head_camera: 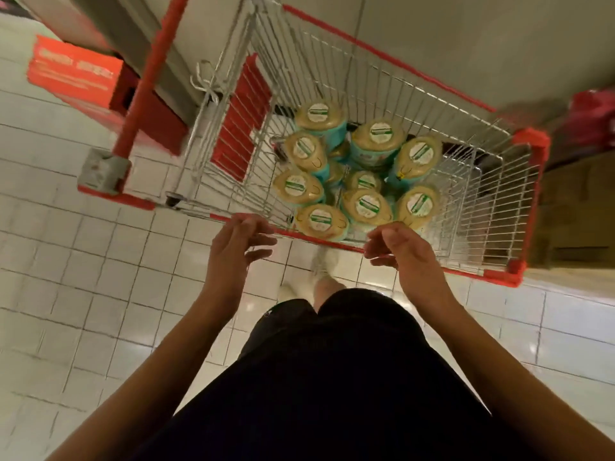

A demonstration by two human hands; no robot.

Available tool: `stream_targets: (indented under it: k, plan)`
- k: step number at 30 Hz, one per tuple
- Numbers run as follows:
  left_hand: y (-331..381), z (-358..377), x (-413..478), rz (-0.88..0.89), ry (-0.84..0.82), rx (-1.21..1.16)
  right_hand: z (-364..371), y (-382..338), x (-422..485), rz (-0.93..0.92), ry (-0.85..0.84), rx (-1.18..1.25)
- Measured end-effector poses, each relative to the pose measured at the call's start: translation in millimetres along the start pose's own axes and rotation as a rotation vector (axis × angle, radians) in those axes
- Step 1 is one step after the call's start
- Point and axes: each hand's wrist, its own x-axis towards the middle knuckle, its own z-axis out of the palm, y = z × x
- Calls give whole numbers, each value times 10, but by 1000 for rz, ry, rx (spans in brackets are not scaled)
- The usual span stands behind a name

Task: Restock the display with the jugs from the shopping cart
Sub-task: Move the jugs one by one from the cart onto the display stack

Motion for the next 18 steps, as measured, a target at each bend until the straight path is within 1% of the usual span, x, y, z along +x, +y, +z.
stream_targets:
  k: [5,8,13,15,18]
  plan:
    - [271,470,712,-60,-123,73,-211,-106,614,38,115,94]
    - [361,742,1140,-119,-176,137,-303,-95,1065,71,156,112]
    - [365,1211,1890,-219,-251,253,-362,80,1795,141,173,60]
    - [260,1400,2210,-270,-307,280,-368,185,2064,168,171,34]
    - [-8,1691,2711,-394,-323,328,-372,397,2463,212,177,-72]
